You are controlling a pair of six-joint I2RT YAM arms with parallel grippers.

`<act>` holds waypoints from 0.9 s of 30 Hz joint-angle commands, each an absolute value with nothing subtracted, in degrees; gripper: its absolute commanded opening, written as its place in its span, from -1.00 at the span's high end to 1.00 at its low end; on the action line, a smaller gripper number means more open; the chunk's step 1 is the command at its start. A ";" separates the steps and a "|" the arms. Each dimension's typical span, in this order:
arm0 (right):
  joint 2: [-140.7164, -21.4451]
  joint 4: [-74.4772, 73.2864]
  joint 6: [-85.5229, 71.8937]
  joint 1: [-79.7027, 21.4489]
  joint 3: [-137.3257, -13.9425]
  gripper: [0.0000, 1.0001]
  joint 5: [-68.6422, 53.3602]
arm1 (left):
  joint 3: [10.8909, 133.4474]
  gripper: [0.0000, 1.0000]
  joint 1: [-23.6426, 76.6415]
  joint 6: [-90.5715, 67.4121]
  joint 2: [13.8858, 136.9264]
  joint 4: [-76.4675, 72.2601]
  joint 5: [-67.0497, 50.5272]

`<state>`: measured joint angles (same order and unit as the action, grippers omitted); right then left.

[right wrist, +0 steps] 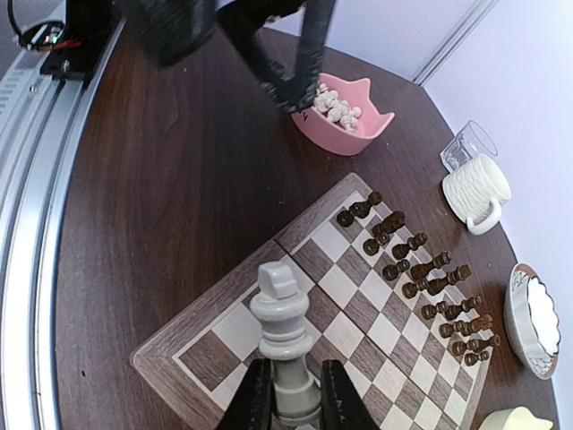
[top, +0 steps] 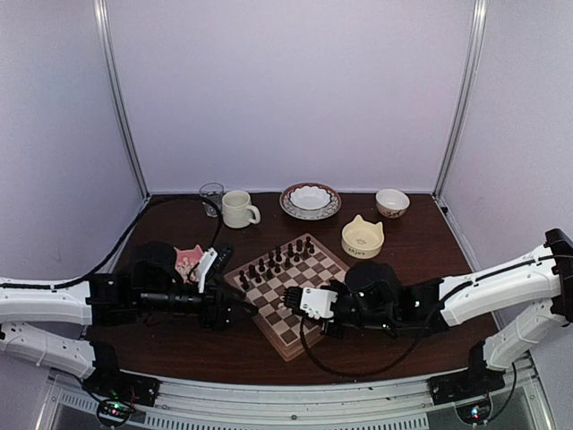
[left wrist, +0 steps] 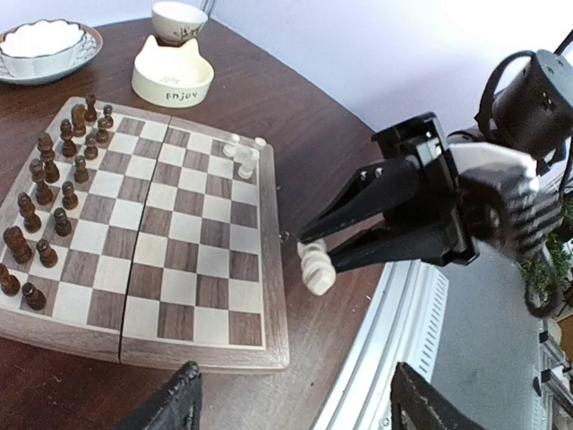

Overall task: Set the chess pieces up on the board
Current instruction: Pass from the right arm to the left

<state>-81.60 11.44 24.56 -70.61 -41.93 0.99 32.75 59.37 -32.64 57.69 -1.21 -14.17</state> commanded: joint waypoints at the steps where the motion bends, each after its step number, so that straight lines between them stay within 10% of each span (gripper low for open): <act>1: -78.48 18.32 16.47 -67.64 -39.50 1.00 -6.14 | 27.48 -0.44 59.90 -27.28 57.78 -18.08 -10.59; 12: -76.73 23.61 9.16 -65.42 -37.97 1.00 -12.84 | 27.32 -0.48 61.20 -22.95 65.74 -36.01 -14.02; 27: -76.38 25.49 6.67 -65.11 -37.71 1.00 -14.61 | 34.46 -0.01 61.19 -23.44 73.95 -34.45 -16.25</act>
